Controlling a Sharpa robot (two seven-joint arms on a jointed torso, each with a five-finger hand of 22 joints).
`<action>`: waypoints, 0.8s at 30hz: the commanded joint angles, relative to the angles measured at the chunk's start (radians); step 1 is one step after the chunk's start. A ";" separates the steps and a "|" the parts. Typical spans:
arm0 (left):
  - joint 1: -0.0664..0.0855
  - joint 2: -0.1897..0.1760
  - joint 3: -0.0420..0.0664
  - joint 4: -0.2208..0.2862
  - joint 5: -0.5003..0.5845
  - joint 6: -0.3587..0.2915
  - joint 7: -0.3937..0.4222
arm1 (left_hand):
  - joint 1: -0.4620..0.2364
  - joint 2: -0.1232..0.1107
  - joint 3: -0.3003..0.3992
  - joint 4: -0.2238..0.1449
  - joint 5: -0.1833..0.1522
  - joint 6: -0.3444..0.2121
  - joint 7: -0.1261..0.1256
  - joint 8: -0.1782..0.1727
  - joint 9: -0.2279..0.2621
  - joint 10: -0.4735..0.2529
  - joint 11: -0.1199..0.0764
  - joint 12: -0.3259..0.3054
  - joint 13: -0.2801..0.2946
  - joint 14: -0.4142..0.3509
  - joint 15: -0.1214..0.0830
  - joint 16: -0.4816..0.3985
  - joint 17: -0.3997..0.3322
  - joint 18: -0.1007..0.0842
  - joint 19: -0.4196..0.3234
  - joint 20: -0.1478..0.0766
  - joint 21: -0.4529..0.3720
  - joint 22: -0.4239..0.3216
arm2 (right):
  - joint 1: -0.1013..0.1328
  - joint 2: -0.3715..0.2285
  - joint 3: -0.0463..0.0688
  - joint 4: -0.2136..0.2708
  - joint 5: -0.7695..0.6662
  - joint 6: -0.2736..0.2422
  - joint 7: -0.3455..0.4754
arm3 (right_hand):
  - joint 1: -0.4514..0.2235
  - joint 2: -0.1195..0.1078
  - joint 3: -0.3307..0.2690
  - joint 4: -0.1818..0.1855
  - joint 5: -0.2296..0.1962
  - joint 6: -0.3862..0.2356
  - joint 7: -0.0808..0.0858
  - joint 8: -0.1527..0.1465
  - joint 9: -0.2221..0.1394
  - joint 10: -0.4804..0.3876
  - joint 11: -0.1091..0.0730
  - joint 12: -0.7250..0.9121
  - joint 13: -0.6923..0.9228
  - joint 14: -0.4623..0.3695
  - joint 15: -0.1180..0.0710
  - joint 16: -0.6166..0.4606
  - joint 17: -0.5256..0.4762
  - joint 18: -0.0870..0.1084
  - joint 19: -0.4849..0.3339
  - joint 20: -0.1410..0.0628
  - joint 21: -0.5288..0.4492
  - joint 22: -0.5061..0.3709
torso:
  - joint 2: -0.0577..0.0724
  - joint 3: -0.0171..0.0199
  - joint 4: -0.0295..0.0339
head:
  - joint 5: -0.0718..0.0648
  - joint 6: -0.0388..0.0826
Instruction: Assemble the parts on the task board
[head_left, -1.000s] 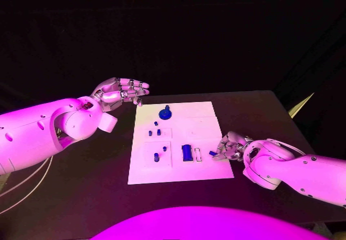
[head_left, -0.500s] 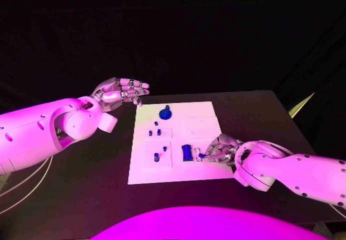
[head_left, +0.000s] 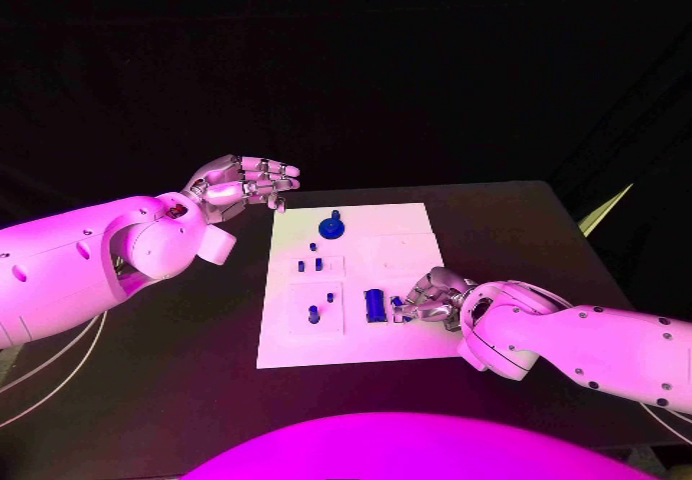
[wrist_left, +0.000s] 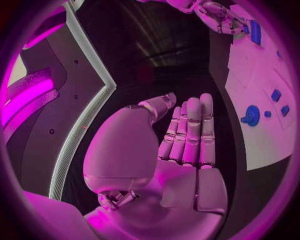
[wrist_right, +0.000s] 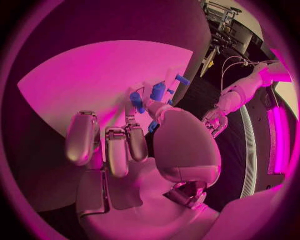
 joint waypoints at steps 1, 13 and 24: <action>0.001 0.001 0.001 0.002 0.000 0.003 0.001 | -0.007 0.008 -0.015 0.002 0.008 -0.008 0.011 0.014 0.006 -0.023 0.003 0.010 0.016 -0.011 0.000 0.000 -0.010 -0.009 -0.002 0.008 -0.010 -0.010 | -0.001 0.004 0.000 -0.001 0.000 0.001 0.004 | -0.025 0.005 0.068 -0.008 0.005 0.038 -0.007 0.036 0.029 0.053 -0.009 -0.006 0.153 0.103 -0.004 0.014 0.236 -0.019 0.014 -0.002 -0.002 0.104 | -0.001 0.0000 -0.0012 | -0.001 0.000; 0.001 0.001 0.001 0.002 0.000 0.005 -0.001 | -0.005 0.008 -0.013 0.001 0.009 -0.009 0.012 0.015 0.005 -0.024 0.004 0.012 0.016 -0.012 0.000 0.000 -0.010 -0.009 -0.002 0.008 -0.010 -0.010 | -0.001 0.010 0.000 -0.008 -0.008 0.023 -0.005 | -0.076 -0.005 0.074 -0.006 0.004 0.047 -0.010 0.046 0.037 0.054 -0.011 -0.006 0.154 0.103 -0.006 0.014 0.237 -0.019 0.016 -0.003 -0.002 0.106 | -0.001 -0.0007 0.0003 | -0.002 0.000; 0.001 0.002 0.001 0.001 0.000 0.005 -0.002 | -0.006 0.009 -0.013 0.002 0.009 -0.009 0.012 0.015 0.005 -0.024 0.004 0.013 0.016 -0.012 0.000 0.000 -0.010 -0.009 -0.002 0.008 -0.010 -0.010 | -0.001 0.015 0.000 -0.011 -0.031 0.017 -0.009 | -0.110 -0.006 0.076 0.001 0.004 0.050 -0.012 0.051 0.041 0.055 -0.013 -0.006 0.154 0.103 -0.007 0.014 0.237 -0.019 0.016 -0.005 -0.003 0.108 | -0.001 0.0000 -0.0003 | -0.001 0.000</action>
